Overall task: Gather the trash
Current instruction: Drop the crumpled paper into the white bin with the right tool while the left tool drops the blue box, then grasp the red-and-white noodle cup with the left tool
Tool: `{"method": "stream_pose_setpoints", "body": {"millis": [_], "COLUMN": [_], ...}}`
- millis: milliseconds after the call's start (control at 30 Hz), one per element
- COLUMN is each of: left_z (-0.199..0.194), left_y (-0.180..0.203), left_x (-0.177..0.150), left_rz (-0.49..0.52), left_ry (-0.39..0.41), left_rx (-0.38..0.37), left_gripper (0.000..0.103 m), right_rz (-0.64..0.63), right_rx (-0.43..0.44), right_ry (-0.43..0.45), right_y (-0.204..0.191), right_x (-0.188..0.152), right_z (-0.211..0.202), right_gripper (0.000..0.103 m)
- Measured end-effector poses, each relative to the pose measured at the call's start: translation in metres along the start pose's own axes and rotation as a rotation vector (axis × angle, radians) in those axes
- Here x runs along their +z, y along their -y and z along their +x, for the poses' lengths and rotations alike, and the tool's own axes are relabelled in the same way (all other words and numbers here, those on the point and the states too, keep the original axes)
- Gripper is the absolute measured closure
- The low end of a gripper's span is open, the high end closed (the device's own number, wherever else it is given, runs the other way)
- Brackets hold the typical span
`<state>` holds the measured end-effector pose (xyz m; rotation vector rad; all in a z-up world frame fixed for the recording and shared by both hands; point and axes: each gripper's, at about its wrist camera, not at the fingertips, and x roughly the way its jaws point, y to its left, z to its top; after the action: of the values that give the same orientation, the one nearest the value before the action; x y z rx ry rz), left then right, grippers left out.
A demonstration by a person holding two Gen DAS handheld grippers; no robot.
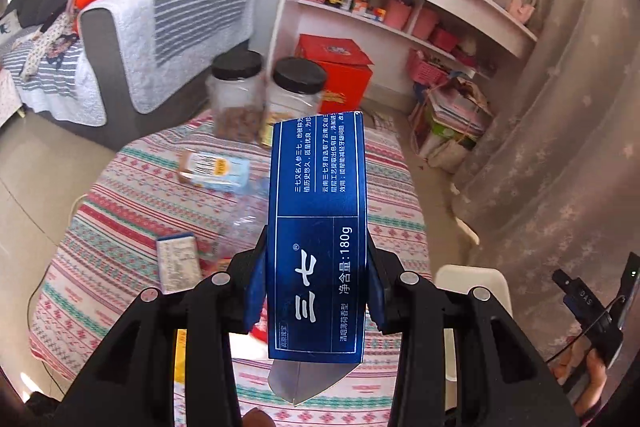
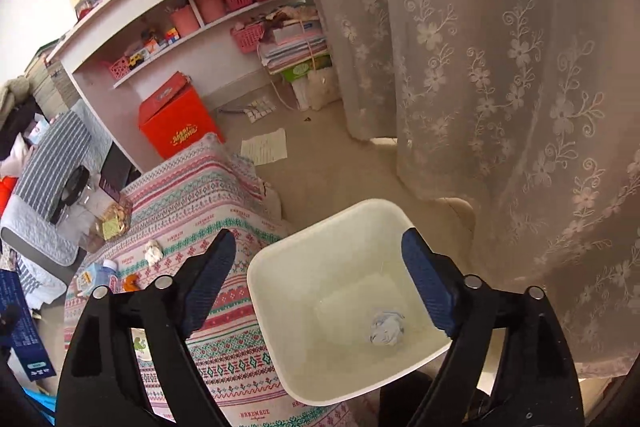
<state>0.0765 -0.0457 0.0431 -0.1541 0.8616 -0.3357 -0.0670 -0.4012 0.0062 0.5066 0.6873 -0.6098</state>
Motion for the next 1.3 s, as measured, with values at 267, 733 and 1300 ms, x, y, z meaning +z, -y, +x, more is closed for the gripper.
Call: {"method": "stream_pose_setpoints", "body": {"millis": [267, 733, 1300], "left_z": [0.066, 0.109, 0.048], "left_y": [0.108, 0.208, 0.101], "left_x": [-0.010, -0.040, -0.006], "left_rz": [0.026, 0.071, 0.174], "left_ry": [-0.172, -0.304, -0.226], "left_rx": [-0.210, -0.380, 0.008], "left_gripper": [0.063, 0.059, 0.030], "right_rz": [-0.019, 0.103, -0.087], "right_rx": [-0.234, -0.237, 0.006], "right_ry": [0.246, 0.289, 0.171], "right_y": [0.034, 0.062, -0.021], "right_x": [0.012, 0.009, -0.003], "right_z": [-0.050, -0.073, -0.061], "right_gripper": [0.007, 0.007, 0.007]}}
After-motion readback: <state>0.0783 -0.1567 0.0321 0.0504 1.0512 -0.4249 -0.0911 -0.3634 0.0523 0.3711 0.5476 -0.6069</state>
